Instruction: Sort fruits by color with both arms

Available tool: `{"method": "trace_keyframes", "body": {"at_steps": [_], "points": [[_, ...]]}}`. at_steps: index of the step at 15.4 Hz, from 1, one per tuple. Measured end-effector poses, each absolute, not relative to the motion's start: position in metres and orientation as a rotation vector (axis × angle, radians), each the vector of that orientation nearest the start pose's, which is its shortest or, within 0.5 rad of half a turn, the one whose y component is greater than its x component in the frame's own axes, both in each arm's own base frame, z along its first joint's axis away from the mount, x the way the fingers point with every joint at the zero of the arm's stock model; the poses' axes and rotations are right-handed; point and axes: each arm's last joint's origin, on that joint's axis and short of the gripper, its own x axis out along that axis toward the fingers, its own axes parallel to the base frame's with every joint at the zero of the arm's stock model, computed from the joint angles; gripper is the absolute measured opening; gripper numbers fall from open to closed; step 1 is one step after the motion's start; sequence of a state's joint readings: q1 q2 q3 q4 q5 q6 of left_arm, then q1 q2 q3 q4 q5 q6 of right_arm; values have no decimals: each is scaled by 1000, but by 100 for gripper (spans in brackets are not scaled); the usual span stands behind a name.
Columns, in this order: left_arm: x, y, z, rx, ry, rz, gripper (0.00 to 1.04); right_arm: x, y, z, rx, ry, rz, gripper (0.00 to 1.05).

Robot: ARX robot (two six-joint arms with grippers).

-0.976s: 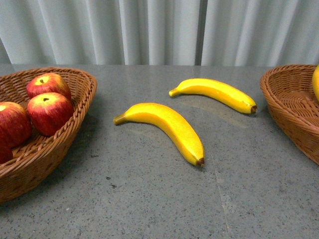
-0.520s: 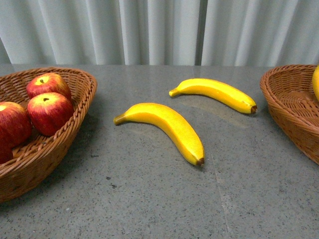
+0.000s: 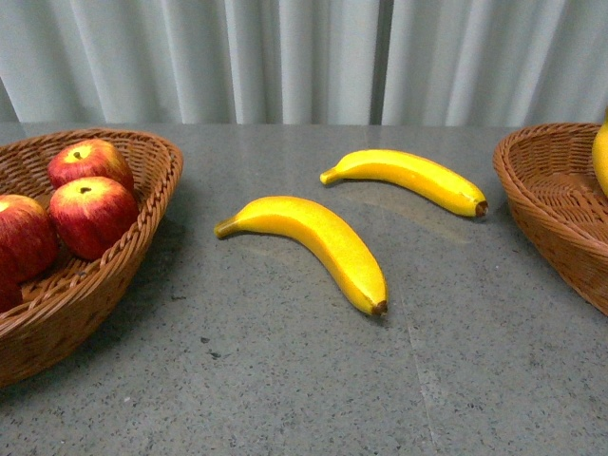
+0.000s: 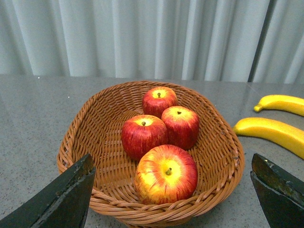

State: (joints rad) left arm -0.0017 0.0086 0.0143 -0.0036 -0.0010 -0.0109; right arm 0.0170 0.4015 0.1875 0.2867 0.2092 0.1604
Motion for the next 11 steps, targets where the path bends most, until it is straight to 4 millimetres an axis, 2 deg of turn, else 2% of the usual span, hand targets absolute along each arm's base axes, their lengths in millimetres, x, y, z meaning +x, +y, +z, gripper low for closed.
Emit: {"method": "trace_keyframes", "body": {"at_steps": [1,3,5,7,9,11], "points": [[97,0,167,-10,-2,-2,98,142,-1,244,170,-126,-126,98],[97,0,167,-10,-2,-2,98,186,9,275,153,-122,-23,98],[97,0,167,-10,-2,-2,98,237,29,291,118,-34,85,98],[97,0,167,-10,-2,-2,98,283,64,300,82,75,236,98],[97,0,167,-10,-2,-1,98,305,100,306,51,162,385,98],[97,0,167,-10,-2,-2,98,316,129,305,3,267,491,98]]}}
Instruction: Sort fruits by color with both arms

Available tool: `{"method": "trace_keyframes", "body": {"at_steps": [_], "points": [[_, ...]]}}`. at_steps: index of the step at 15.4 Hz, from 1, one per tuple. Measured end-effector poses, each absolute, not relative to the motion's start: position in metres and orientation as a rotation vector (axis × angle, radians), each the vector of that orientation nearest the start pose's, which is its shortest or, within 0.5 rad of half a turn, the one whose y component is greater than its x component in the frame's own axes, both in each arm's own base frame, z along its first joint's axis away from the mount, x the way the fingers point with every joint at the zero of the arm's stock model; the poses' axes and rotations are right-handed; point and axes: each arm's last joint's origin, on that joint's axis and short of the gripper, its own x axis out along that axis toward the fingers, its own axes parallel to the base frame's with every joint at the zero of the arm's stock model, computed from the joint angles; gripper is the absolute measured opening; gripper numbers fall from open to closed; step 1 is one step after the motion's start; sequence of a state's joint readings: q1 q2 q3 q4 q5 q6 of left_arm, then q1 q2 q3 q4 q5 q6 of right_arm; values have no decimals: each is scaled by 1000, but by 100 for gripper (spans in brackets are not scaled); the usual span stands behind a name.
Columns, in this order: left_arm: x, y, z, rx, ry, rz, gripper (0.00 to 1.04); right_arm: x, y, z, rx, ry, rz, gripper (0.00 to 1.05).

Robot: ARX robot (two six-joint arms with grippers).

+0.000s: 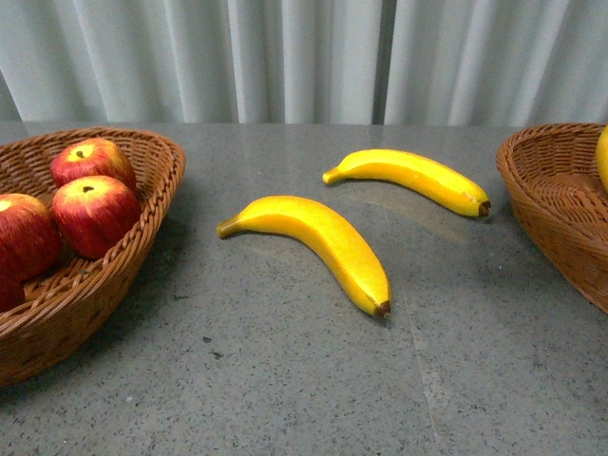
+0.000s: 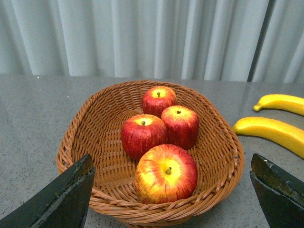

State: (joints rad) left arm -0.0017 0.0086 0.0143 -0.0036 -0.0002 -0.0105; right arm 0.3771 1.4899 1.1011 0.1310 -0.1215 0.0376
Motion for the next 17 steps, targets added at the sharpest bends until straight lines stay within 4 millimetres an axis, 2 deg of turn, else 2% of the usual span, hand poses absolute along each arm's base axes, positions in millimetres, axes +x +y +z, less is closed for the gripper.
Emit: {"method": "trace_keyframes", "body": {"at_steps": [2,5,8,9,11,17], "points": [[97,0,167,-10,-2,-2,98,325,148,282,-35,422,545,98],[97,0,167,-10,-2,-2,98,331,162,243,-81,605,577,98],[97,0,167,-10,-2,-2,98,325,183,228,-109,656,634,98],[97,0,167,-10,-2,-2,98,323,197,213,-132,695,666,98],[97,0,167,-10,-2,-1,98,330,205,192,-150,747,660,98],[97,0,167,-10,-2,-2,98,363,211,186,-129,735,578,98]]}}
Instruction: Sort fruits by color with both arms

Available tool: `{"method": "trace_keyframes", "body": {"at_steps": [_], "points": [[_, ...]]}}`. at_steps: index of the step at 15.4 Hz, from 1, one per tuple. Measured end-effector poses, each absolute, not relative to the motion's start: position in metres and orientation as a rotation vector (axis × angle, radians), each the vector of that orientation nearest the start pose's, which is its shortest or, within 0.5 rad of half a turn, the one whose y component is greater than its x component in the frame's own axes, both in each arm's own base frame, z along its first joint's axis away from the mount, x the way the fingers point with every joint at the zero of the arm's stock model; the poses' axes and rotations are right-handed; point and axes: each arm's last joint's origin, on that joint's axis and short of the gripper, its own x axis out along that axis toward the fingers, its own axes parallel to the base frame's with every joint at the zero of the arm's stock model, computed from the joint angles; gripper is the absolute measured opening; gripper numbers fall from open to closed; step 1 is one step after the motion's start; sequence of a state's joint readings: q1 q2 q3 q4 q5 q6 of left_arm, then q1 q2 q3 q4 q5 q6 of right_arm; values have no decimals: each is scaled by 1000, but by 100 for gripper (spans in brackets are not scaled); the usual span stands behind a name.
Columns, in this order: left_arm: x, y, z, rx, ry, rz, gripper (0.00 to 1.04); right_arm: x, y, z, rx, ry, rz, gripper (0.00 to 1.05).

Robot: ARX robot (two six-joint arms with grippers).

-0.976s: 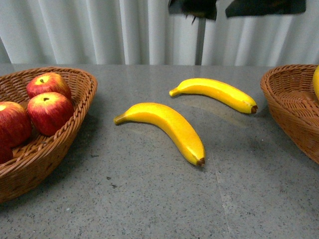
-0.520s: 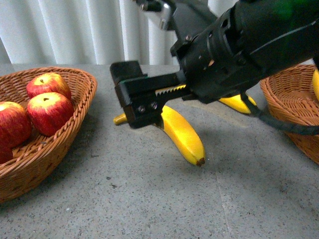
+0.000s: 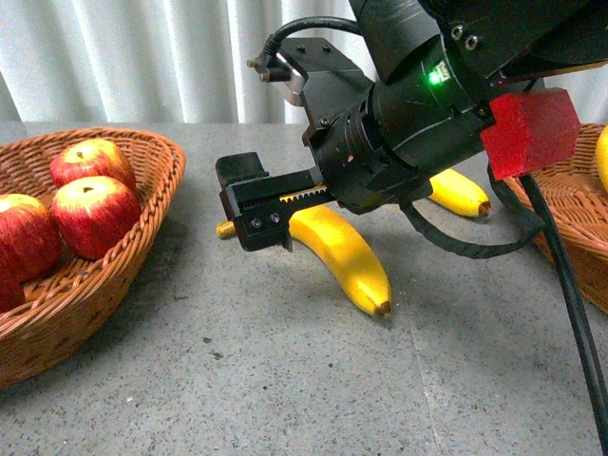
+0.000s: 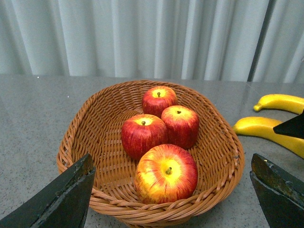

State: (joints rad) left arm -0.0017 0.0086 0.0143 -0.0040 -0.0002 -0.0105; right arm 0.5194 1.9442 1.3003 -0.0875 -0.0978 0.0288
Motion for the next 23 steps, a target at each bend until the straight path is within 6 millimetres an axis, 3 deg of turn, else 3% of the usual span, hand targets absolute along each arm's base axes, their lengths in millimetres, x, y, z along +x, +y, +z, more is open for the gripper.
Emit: {"method": "trace_keyframes", "body": {"at_steps": [7,10,15,16,17,19,21,23], "points": [[97,0,167,-10,-2,-2,98,383,204,158,-124,784,510,98],[97,0,167,-10,-2,-2,98,381,199,148,-133,810,499,95],[97,0,167,-10,-2,-2,98,375,201,149,-138,816,513,46],[97,0,167,-10,-2,-2,98,372,202,155,-128,815,527,37],[97,0,167,-10,-2,-2,98,370,201,167,-103,796,541,35],[97,0,167,-10,-2,-2,98,373,194,222,-41,669,552,35],[97,0,167,-10,-2,-2,98,378,171,271,2,534,514,35],[97,0,167,-10,-2,-2,98,382,138,298,33,461,441,35]]}}
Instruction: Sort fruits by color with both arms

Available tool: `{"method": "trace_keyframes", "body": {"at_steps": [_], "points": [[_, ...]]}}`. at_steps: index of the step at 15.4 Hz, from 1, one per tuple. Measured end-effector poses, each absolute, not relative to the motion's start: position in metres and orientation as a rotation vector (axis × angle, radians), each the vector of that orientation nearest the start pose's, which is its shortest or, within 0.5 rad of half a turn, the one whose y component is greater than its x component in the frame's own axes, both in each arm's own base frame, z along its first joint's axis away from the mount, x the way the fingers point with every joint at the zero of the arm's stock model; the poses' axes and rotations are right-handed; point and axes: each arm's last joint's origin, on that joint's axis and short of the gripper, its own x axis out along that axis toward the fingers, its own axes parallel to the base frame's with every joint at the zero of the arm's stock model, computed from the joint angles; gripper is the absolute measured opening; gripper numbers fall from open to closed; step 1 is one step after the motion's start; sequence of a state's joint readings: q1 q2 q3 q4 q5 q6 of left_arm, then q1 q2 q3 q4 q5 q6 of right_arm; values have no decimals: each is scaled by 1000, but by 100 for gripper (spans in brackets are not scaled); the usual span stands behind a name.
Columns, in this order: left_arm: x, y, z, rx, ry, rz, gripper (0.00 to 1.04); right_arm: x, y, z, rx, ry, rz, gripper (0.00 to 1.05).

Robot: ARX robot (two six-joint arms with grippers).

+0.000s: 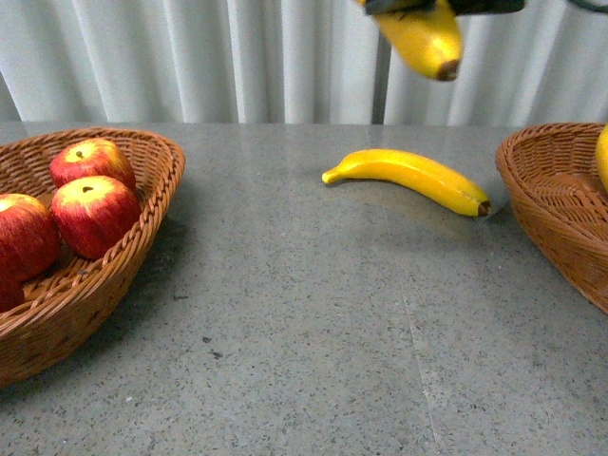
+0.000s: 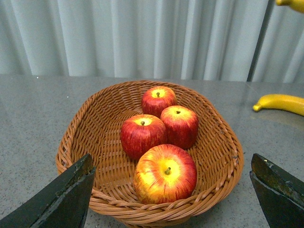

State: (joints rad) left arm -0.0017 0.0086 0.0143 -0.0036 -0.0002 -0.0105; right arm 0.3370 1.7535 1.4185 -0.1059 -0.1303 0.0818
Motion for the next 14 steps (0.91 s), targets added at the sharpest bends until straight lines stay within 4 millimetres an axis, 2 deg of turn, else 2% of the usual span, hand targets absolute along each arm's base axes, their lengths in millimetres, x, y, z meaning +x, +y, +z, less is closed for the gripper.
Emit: {"method": "trace_keyframes", "body": {"at_steps": [2,4,5,6,8,11,13,14], "points": [[97,0,167,-10,-2,-2,98,386,93,304,45,461,337,35],[97,0,167,-10,-2,-2,98,378,51,304,36,470,250,34],[97,0,167,-10,-2,-2,98,371,20,304,34,470,183,34],[97,0,167,-10,-2,-2,98,361,-9,300,27,480,121,34],[97,0,167,-10,-2,-2,98,347,-47,275,32,536,33,34],[97,0,167,-10,-2,-2,98,333,-73,241,45,626,-49,34],[97,0,167,-10,-2,-2,98,332,-81,234,55,656,-78,34],[97,0,167,-10,-2,-2,98,331,-83,232,59,666,-80,41]]}}
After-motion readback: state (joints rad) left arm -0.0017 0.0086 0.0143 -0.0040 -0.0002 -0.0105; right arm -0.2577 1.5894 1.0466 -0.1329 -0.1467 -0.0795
